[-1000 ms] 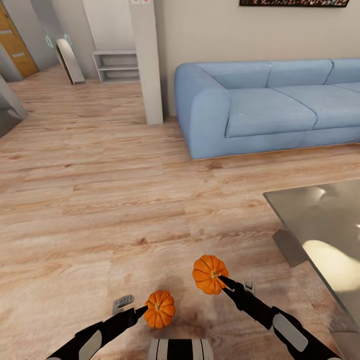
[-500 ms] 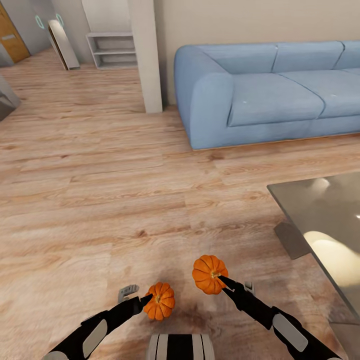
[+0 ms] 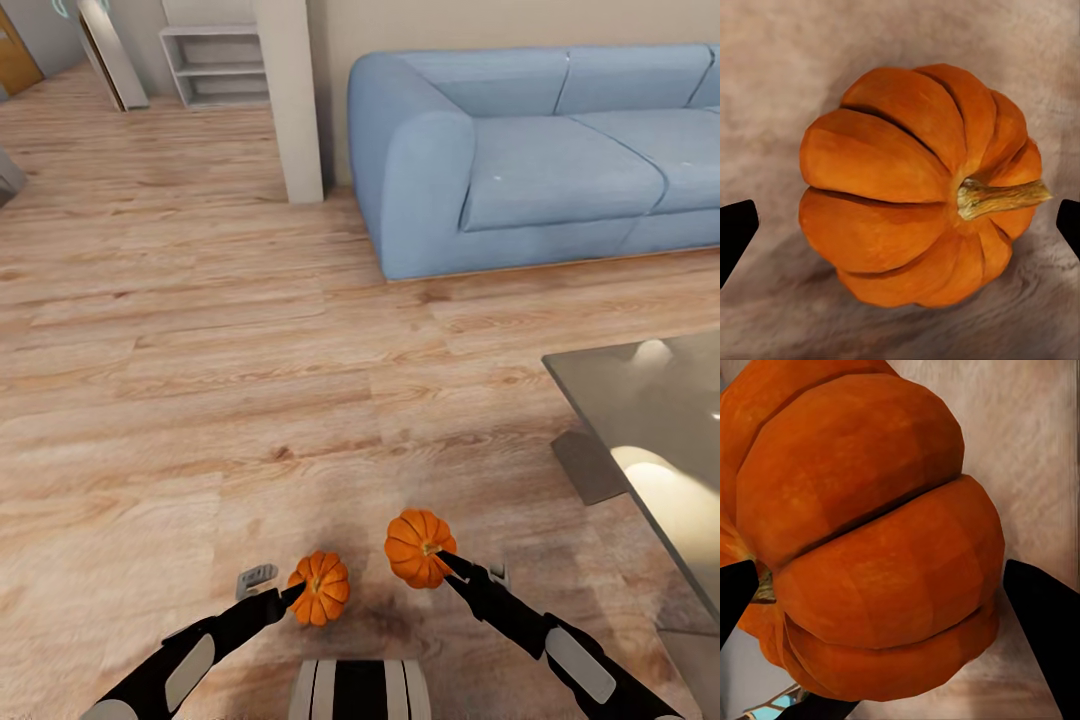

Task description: Place each of the two pumpkins and all three candles from the living room inside a cabinet in the living room (use any cabinet), then make sure every cabinet is closed, and position the cauldron so it is next to a table in the living room.

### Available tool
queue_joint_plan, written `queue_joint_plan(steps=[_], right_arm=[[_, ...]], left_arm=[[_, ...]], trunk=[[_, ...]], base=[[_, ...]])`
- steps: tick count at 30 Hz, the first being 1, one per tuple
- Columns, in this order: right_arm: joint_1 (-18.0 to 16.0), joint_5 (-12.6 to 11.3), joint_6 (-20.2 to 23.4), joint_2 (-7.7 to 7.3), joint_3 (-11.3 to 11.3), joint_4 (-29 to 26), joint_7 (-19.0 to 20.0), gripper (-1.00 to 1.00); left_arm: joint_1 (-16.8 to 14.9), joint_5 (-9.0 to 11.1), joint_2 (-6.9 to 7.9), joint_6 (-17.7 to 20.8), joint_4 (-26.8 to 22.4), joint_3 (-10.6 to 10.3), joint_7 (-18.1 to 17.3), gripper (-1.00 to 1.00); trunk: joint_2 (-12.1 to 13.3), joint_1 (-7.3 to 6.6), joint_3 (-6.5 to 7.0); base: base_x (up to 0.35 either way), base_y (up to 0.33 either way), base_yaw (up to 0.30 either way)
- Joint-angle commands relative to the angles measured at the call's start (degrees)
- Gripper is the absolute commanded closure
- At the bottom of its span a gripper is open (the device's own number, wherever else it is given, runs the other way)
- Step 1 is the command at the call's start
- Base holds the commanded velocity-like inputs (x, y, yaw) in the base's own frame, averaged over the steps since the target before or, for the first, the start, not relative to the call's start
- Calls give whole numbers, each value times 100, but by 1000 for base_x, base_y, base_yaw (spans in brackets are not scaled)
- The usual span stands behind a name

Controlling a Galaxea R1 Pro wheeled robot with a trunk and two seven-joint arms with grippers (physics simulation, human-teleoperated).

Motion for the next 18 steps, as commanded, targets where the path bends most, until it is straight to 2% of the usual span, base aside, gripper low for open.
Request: queue_joint_plan(steps=[1, 8, 12, 16, 18], right_arm=[[-6, -71, 33, -6, 28, 1, 29, 100], [-6, -82, 38, -7, 25, -5, 111, 100], [-6, -67, 157, -21, 34, -5, 906, 100], [-6, -62, 221, -36, 22, -12, 1280, 100], [-1, -57, 208, -43, 19, -76, 1639, 100]], left_arm=[[-2, 61, 2, 42, -5, -15, -5, -100], [-2, 61, -12, 38, -70, -8, 0, -100], [-2, 61, -12, 38, -120, -8, -1, -100], [-2, 61, -5, 38, -134, -8, -4, -100], [-2, 62, 1, 38, -157, -8, -8, -100]], trunk=[[-3, 1, -26], [-12, 19, -181], [-18, 30, -270], [-19, 32, -292], [-19, 32, -292]], base=[[0, 0, 0], [0, 0, 0], [0, 0, 0], [0, 0, 0], [0, 0, 0]])
